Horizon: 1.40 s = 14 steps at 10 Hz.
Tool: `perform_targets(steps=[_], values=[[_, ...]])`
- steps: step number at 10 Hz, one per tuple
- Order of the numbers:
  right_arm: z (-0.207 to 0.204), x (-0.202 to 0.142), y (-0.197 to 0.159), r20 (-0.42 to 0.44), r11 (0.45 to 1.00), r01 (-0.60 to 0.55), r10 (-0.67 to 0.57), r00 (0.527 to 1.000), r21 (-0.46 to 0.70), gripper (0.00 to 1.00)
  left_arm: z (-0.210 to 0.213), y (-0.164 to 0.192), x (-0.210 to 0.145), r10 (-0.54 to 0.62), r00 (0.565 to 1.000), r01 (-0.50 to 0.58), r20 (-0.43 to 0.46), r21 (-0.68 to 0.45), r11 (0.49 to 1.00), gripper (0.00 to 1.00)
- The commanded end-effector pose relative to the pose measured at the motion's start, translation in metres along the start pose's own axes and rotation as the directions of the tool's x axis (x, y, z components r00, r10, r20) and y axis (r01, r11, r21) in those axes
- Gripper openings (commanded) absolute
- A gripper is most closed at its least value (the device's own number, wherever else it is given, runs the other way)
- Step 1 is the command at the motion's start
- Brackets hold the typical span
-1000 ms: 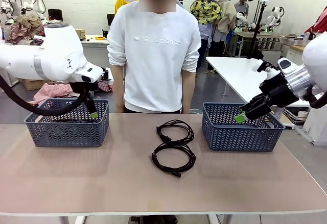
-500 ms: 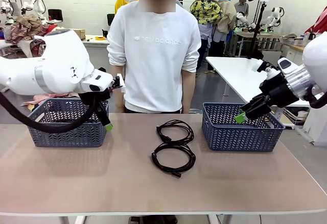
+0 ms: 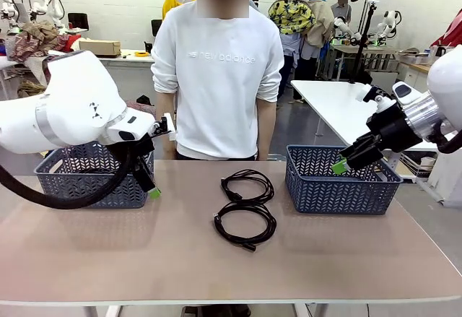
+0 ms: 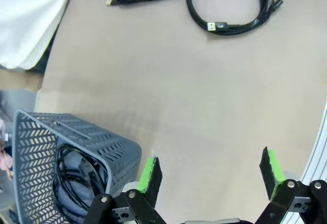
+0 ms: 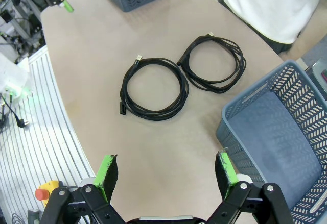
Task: Organize the cables according to human instructions.
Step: Pick up a bundle of cables and place it in the basket indicated by the human.
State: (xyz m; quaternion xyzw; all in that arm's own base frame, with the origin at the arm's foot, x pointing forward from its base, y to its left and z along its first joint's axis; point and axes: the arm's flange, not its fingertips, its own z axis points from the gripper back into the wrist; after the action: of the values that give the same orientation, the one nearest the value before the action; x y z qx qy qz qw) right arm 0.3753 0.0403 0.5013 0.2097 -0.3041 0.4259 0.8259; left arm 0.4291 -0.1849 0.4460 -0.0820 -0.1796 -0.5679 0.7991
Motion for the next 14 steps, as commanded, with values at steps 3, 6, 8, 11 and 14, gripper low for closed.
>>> perform_targets(steps=[3,6,8,11,14], values=[[-0.0004,0.0009,-0.0037,0.031,1.0,-0.017,0.016,0.999,0.018,1.0,0.0007,0.0022,0.0032,0.014,1.0,-0.014,-0.008,0.002,1.0,1.0],[-0.0004,0.0009,-0.0037,0.031,1.0,-0.017,0.016,0.999,0.018,1.0,0.0007,0.0022,0.0032,0.014,1.0,-0.014,-0.008,0.002,1.0,1.0],[-0.0004,0.0009,-0.0037,0.031,1.0,-0.017,0.016,0.999,0.018,1.0,0.0007,0.0022,0.0032,0.014,1.0,-0.014,-0.008,0.002,1.0,1.0],[-0.0004,0.0009,-0.0037,0.031,1.0,-0.017,0.016,0.999,0.018,1.0,0.0007,0.0022,0.0032,0.014,1.0,-0.014,-0.008,0.002,1.0,1.0],[-0.0004,0.0009,-0.0037,0.031,1.0,-0.017,0.016,0.999,0.018,1.0,0.0007,0.0022,0.0032,0.014,1.0,-0.014,-0.008,0.002,1.0,1.0]])
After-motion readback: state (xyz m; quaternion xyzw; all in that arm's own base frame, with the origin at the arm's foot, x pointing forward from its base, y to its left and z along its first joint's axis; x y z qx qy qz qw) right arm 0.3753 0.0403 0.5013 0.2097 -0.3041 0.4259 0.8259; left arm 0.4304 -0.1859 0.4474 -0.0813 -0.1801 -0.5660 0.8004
